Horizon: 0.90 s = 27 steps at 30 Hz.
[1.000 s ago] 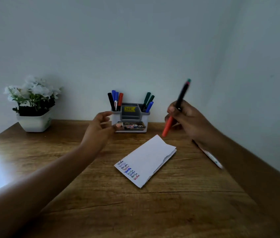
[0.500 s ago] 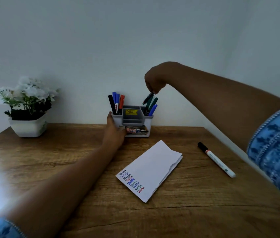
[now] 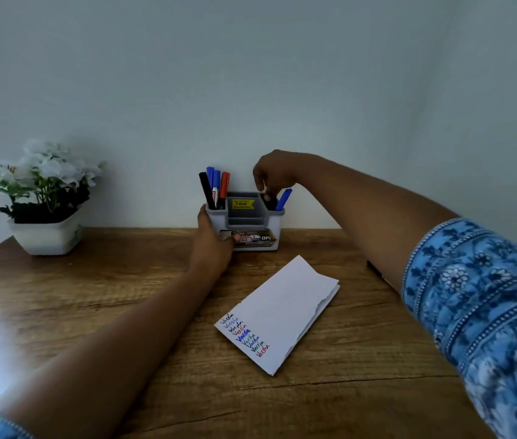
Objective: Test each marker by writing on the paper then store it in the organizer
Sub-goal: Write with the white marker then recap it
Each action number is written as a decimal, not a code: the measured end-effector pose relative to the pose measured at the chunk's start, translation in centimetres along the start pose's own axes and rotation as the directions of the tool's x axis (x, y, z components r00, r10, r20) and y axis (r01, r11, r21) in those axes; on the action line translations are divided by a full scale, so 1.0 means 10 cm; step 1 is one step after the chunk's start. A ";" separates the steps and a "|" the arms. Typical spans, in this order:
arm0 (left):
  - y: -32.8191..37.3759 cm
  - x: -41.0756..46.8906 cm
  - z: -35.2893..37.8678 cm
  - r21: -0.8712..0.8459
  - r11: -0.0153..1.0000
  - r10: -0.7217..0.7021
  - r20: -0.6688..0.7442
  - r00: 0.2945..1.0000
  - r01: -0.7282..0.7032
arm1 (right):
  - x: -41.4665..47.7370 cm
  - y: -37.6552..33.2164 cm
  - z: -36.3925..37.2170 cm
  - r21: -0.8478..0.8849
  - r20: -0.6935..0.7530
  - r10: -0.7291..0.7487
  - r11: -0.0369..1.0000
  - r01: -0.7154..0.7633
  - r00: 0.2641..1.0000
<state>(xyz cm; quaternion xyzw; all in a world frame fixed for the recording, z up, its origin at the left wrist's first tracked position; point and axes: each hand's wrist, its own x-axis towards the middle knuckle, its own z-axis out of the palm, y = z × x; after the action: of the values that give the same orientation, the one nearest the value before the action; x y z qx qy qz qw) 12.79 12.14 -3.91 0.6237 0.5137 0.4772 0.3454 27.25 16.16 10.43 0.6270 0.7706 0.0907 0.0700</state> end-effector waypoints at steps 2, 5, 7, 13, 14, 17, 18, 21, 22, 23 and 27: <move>-0.01 0.01 -0.01 0.016 1.000 -0.007 0.008 1.000 0.007 | -0.15 0.07 -0.06 0.123 -0.141 0.010 0.992 0.008 0.990; 0.02 -0.03 -0.03 0.019 0.999 -0.031 0.016 0.999 0.031 | -0.51 0.16 -0.06 0.293 -0.382 0.086 0.956 0.032 0.920; 0.06 -0.09 -0.06 0.011 0.998 -0.067 0.029 0.997 0.066 | -0.83 0.17 0.04 0.350 -0.488 0.139 0.935 0.048 0.862; 0.22 -0.57 -0.26 -0.013 0.991 -0.134 0.081 0.988 0.136 | -1.69 0.12 0.55 0.344 -0.502 0.168 0.939 0.018 0.848; 0.22 -0.68 -0.30 0.014 0.992 -0.123 0.101 0.987 0.122 | -1.79 0.14 0.62 0.339 -0.479 0.181 0.941 -0.010 0.859; 0.16 -0.96 -0.49 0.081 0.995 -0.084 0.268 0.960 0.064 | -2.05 0.25 0.85 0.313 -0.408 0.266 0.940 -0.140 0.873; 0.15 -1.04 -0.56 0.111 0.993 -0.070 0.353 0.933 0.033 | -2.13 0.32 0.93 0.300 -0.380 0.303 0.934 -0.194 0.874; 0.17 -1.17 -0.71 0.210 0.975 -0.062 0.553 0.831 -0.067 | -2.27 0.54 1.16 0.250 -0.230 0.424 0.896 -0.368 0.876; 0.20 -1.19 -0.73 0.227 0.968 -0.055 0.606 0.794 -0.106 | -2.29 0.60 1.20 0.216 -0.167 0.467 0.876 -0.430 0.868; 0.23 -1.21 -0.74 0.245 0.958 -0.051 0.652 0.756 -0.147 | -2.30 0.65 1.24 0.186 -0.112 0.510 0.854 -0.486 0.853; 0.22 -1.22 -0.70 0.398 0.864 -0.073 0.706 0.705 -0.309 | -2.30 0.73 1.30 0.164 0.031 0.594 0.791 -0.590 0.804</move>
<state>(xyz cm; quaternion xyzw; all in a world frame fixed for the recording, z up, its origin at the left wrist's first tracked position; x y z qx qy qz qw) 6.60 -0.60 -2.63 0.8558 0.4045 0.0810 0.3121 41.76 -4.22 -0.72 0.8390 0.5413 0.0507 -0.0229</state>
